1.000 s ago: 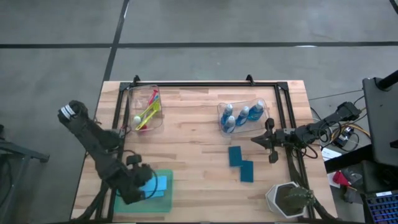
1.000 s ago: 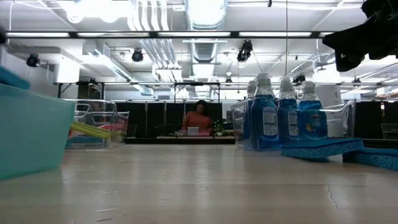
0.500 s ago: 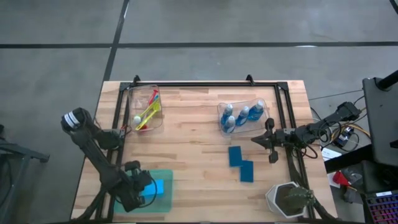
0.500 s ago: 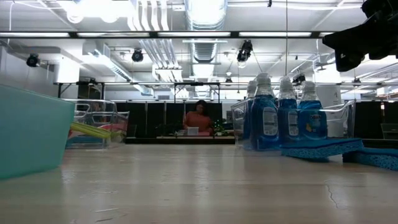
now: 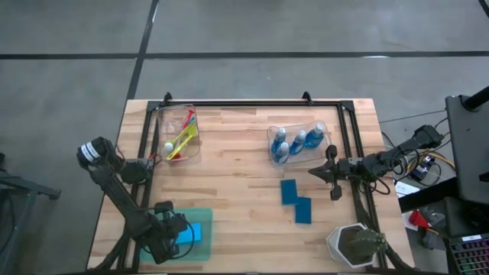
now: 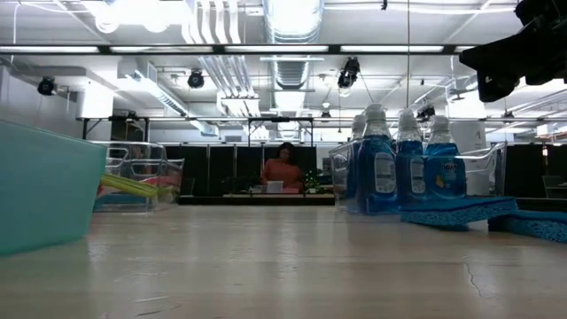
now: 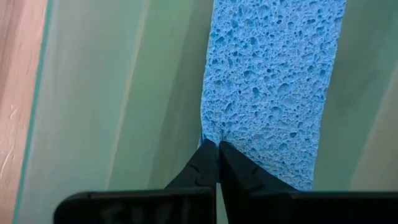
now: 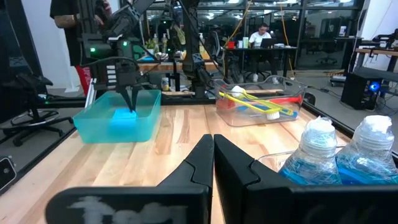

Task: Pick & Place Kitchen Sink Supplies
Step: Stack the blue sponge on top of the blue sponge in the green bin

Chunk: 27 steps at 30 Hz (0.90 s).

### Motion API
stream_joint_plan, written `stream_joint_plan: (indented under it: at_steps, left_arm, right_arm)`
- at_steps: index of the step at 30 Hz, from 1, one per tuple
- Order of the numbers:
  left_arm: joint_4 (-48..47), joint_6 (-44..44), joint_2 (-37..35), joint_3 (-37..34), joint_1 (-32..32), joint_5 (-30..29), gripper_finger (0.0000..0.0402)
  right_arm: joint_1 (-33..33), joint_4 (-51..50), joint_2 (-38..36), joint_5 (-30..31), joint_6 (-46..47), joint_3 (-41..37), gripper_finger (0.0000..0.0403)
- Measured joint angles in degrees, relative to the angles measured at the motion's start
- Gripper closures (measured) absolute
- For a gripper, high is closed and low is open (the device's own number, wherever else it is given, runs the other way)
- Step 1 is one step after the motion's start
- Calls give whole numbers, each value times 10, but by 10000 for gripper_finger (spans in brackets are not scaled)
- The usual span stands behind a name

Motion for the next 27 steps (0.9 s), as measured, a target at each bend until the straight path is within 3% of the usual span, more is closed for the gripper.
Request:
stream_joint_plan:
  at_steps: [16,24,27]
  left_arm:
    - [-5,16,1,2,0,15,311]
    - [-24,15,-23,17,10,14,310]
    - [-23,15,-40,18,15,-18,313]
  right_arm:
    - [0,0,0,0,0,0,394]
    - [0,0,0,0,1,0,394]
    - [0,0,0,0,0,0,394]
